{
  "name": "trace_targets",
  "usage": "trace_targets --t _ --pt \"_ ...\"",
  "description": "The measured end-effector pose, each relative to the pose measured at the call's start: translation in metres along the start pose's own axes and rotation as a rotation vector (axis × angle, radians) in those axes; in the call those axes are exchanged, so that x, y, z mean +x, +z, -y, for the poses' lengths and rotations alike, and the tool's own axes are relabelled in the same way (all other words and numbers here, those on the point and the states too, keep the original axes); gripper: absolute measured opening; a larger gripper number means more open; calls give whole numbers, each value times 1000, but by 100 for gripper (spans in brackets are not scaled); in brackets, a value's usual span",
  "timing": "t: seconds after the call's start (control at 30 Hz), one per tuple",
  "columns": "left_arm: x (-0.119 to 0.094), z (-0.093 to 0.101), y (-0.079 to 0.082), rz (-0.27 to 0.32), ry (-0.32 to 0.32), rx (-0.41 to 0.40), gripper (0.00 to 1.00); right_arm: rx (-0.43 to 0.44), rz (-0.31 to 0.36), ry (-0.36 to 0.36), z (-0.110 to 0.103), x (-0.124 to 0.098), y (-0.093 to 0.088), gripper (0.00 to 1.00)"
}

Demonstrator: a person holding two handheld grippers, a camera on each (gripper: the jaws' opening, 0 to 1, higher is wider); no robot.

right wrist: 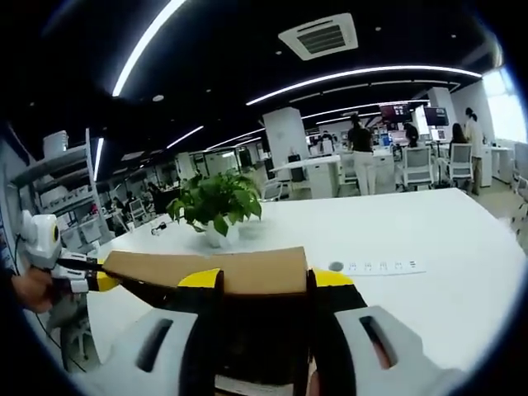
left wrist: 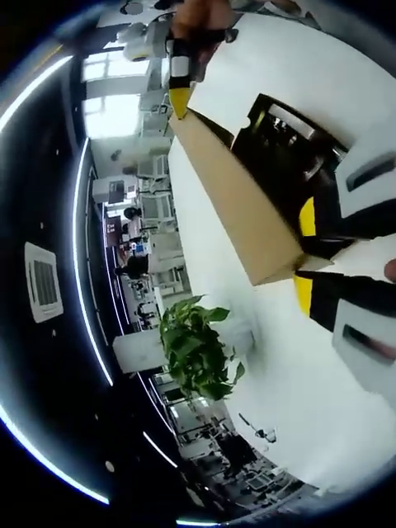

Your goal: Operate the shoe box by opening the lid, removing the specified soft item, and placing it in the target area until the item is outside and the box remains undamaged.

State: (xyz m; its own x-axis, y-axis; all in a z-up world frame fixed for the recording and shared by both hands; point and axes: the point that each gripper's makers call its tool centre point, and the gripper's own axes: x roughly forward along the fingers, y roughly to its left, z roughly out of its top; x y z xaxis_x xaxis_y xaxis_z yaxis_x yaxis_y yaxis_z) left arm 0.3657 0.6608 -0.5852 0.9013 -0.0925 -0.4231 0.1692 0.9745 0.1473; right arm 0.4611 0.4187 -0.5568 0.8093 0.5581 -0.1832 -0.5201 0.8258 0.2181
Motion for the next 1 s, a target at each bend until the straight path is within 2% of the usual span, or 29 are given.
trace_targets --t 0.1,0.43,0.7,1.0 --pt "1 -3 1 1 11 17 7 -1 1 2 0 1 2 37" --pt "6 -8 6 0 12 14 6 6 3 10 -4 3 7 38" --pt "7 -9 8 1 6 6 6 49 6 23 -5 4 10 36" --pt "9 -11 10 1 2 0 6 55 -20 72 -11 2 6 43"
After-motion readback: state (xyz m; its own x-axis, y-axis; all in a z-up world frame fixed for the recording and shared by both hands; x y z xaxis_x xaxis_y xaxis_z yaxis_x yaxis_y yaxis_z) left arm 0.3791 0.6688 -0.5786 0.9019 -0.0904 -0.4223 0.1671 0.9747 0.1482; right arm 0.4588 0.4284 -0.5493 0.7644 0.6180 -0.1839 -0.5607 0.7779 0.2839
